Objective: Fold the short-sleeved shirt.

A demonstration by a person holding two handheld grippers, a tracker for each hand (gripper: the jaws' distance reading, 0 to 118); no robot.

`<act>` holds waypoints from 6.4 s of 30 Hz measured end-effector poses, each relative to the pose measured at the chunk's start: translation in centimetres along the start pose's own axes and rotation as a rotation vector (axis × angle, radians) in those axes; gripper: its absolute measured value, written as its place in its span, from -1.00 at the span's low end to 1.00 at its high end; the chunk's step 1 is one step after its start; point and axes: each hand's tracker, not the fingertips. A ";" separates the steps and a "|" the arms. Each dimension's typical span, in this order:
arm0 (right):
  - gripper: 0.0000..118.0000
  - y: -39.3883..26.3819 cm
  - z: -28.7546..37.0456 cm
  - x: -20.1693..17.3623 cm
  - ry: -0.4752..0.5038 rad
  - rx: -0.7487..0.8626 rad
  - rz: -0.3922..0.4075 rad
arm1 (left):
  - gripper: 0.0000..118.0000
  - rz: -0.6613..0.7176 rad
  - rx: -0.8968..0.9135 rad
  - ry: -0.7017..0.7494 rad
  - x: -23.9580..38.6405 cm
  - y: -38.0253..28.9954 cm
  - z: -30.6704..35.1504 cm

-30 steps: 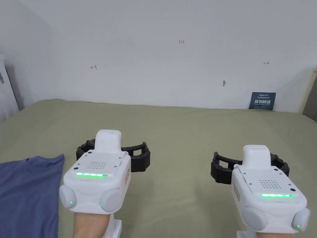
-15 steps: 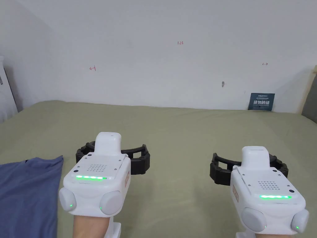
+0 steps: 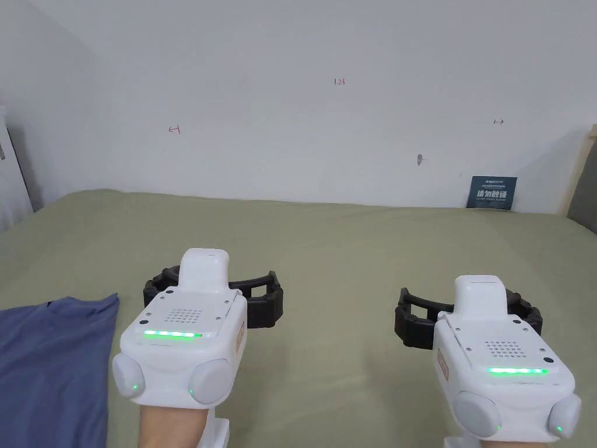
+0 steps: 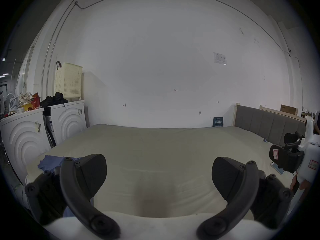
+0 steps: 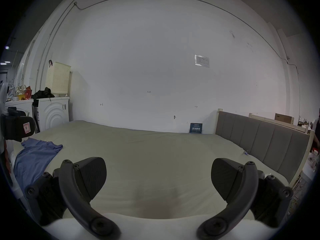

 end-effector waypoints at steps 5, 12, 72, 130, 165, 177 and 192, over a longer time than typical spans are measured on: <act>1.00 0.0 0.0 -0.1 0.001 0.002 -0.005 | 1.00 0.000 0.001 0.001 -0.1 0.2 0.1; 1.00 0.0 0.0 0.0 -0.008 0.010 -0.002 | 1.00 0.005 -0.003 0.008 -0.4 0.1 -0.1; -1.00 1.2 -1.3 0.2 -0.044 -0.013 -0.046 | -1.00 -0.029 -0.014 0.025 -1.3 0.1 -1.2; -1.00 -6.4 -9.7 -37.7 0.693 -0.282 0.076 | -0.91 0.237 -0.745 0.375 -38.6 -13.0 -18.1; -1.00 -2.4 -4.9 -10.5 0.288 -0.220 -0.023 | -0.94 -0.025 -0.521 0.004 -11.3 4.7 -14.5; -1.00 -3.9 -2.8 5.4 -0.047 -0.242 -0.049 | -0.94 -0.082 -0.541 -0.518 17.7 3.8 -21.8; -1.00 -7.6 -5.1 10.1 -0.143 -0.328 -0.067 | -0.84 -0.077 -0.842 -0.494 22.9 -10.6 -26.8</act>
